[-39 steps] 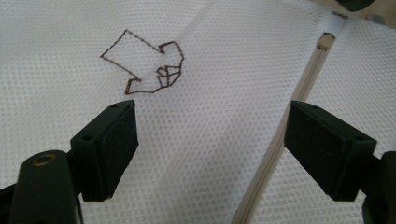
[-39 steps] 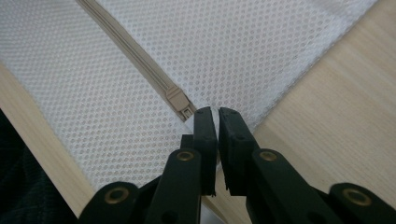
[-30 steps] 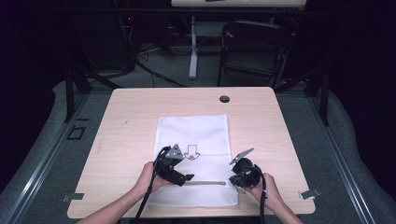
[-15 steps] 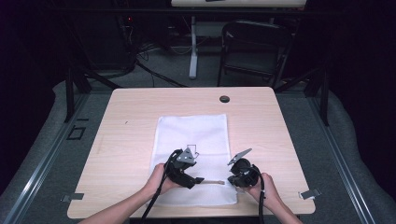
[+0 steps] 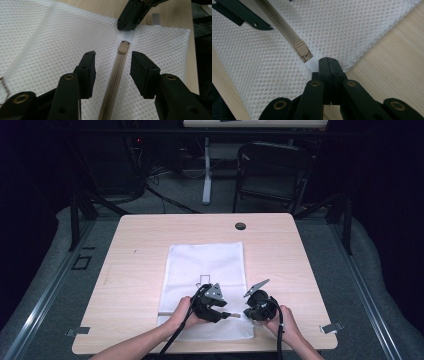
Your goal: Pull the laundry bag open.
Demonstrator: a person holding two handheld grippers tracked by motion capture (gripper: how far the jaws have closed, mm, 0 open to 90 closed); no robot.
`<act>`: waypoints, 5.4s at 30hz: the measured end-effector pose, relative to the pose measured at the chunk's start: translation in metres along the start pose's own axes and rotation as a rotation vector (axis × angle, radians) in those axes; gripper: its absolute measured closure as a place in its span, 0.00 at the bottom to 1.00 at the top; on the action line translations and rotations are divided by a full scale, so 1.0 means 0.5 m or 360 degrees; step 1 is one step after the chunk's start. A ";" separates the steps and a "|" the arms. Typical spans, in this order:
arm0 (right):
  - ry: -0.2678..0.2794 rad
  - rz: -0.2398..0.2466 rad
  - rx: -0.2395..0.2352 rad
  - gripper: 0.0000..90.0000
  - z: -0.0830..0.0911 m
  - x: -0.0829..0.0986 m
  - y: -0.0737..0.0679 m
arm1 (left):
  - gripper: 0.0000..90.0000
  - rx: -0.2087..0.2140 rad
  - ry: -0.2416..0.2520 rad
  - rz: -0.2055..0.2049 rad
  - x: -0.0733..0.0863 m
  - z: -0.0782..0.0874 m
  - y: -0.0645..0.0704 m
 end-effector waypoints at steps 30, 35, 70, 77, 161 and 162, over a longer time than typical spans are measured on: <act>0.0022 -0.0030 -0.0027 1.00 -0.001 0.003 0.001 | 0.87 0.0090 -0.0009 -0.0071 -0.022 -0.069 0.011; 0.0012 -0.0027 -0.0018 1.00 0.000 0.003 0.004 | 0.89 0.0087 -0.0018 -0.0086 -0.020 -0.071 0.012; -0.0054 -0.0046 -0.0046 1.00 0.002 0.010 0.003 | 0.91 0.0058 0.0018 -0.0096 -0.023 -0.076 0.024; -0.0079 -0.0052 -0.0020 1.00 0.006 0.017 0.007 | 0.91 0.0064 0.0001 -0.0114 -0.019 -0.069 0.023; -0.0119 -0.0239 -0.0043 1.00 0.013 0.029 0.018 | 0.91 0.0151 -0.0074 -0.0155 -0.006 -0.039 0.005; -0.0117 -0.0242 -0.0042 1.00 0.013 0.029 0.018 | 0.91 0.0155 -0.0072 -0.0153 -0.006 -0.039 0.005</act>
Point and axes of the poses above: each handheld gripper's, and its own axes: z roughly backward along the jaws, x roughly out of its underside, y roughly to its right, the point moved 5 cm from there along -z, roughly forward along the jaws, and after that the axes turned 6 degrees about x, right-handed, at the moved point
